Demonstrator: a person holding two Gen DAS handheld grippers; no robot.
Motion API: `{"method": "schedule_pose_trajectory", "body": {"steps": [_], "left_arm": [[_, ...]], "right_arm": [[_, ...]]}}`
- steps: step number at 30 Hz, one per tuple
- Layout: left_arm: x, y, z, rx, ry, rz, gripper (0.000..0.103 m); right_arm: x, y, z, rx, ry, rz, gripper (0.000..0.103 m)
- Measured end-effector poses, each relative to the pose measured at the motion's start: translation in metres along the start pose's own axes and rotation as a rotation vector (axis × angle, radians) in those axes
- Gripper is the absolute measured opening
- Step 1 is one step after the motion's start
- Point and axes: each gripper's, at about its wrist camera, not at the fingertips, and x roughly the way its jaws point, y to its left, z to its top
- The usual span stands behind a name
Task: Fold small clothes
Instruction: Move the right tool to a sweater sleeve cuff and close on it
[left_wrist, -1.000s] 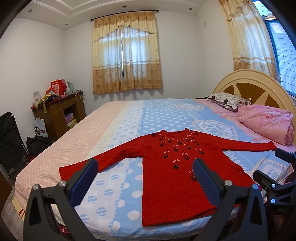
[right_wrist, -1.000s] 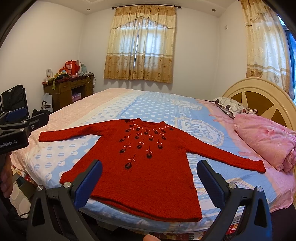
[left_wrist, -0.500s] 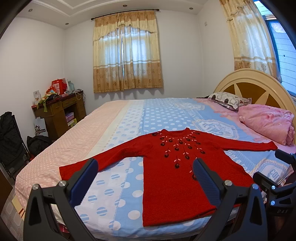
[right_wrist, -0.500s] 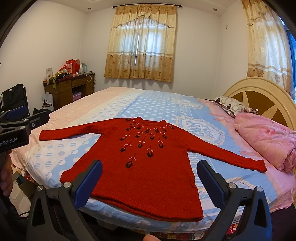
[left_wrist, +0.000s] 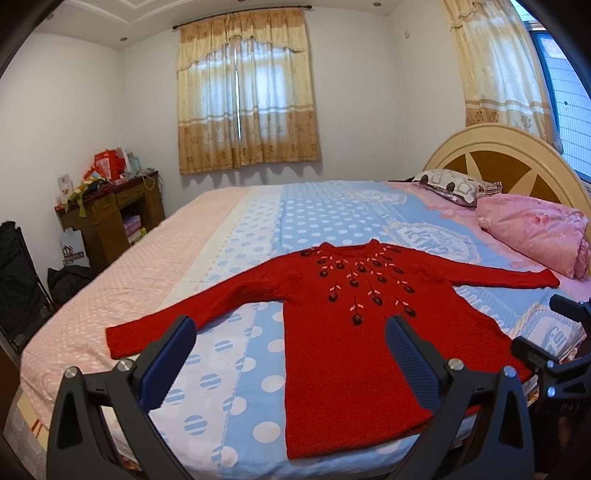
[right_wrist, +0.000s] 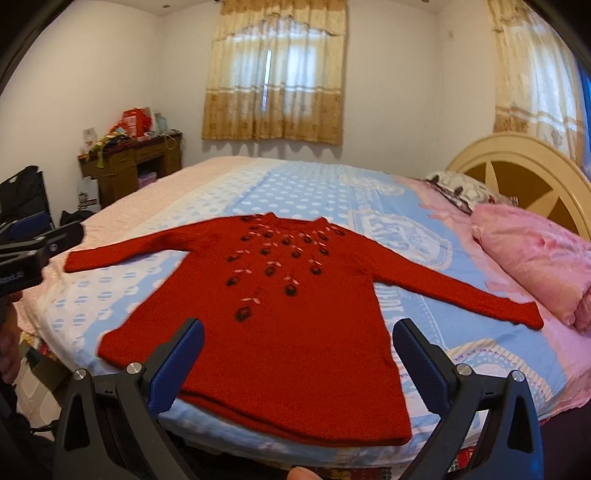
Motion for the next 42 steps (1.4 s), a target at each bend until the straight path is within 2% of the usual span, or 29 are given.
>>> {"method": "schedule_pose_trajectory", "body": {"steps": [7,12,20,26,32,36,39,41,42], "left_arm": [[0.046,-0.002,0.003,0.033,0.064,-0.005,0.103],[0.084,-0.001,0.013,0.069,0.108,0.024,0.103],[0.152,0.006,0.023,0.087,0.178,0.061,0.103],[0.199,0.009,0.025,0.083,0.230,0.080,0.103],[0.226,0.007,0.029,0.111,0.252,0.104,0.103],[0.239,0.010,0.029,0.106,0.269,0.111,0.103],[0.253,0.013,0.030,0.105,0.282,0.120,0.103],[0.260,0.015,0.029,0.101,0.292,0.124,0.103],[0.263,0.016,0.028,0.101,0.297,0.125,0.103]], "right_arm": [[0.043,-0.051,0.000,0.091,0.069,-0.068,0.102],[0.074,-0.108,0.000,0.205,0.126,-0.114,0.102],[0.111,-0.236,-0.014,0.436,0.206,-0.298,0.102],[0.121,-0.325,-0.025,0.554,0.237,-0.439,0.102],[0.124,-0.392,-0.028,0.624,0.258,-0.572,0.102],[0.133,-0.423,-0.030,0.663,0.313,-0.597,0.101],[0.148,-0.435,-0.032,0.672,0.365,-0.583,0.094],[0.155,-0.435,-0.027,0.647,0.376,-0.589,0.075],[0.159,-0.433,-0.025,0.634,0.383,-0.582,0.070]]}}
